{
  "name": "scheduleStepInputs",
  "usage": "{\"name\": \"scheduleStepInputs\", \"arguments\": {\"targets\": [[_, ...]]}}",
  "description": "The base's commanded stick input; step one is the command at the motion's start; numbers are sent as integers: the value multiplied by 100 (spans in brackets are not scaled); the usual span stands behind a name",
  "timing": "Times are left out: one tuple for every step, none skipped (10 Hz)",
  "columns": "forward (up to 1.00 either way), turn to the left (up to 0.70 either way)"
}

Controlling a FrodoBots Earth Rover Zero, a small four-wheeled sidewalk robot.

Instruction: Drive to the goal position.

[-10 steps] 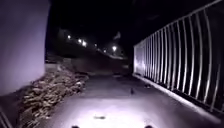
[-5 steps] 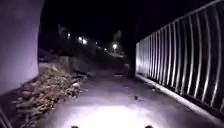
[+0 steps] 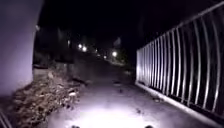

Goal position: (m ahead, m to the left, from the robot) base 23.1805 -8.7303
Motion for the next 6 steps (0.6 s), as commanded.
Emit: {"name": "scheduleStepInputs", "arguments": {"targets": [[70, 0], [70, 0], [70, 0], [70, 0], [70, 0], [70, 0]]}}
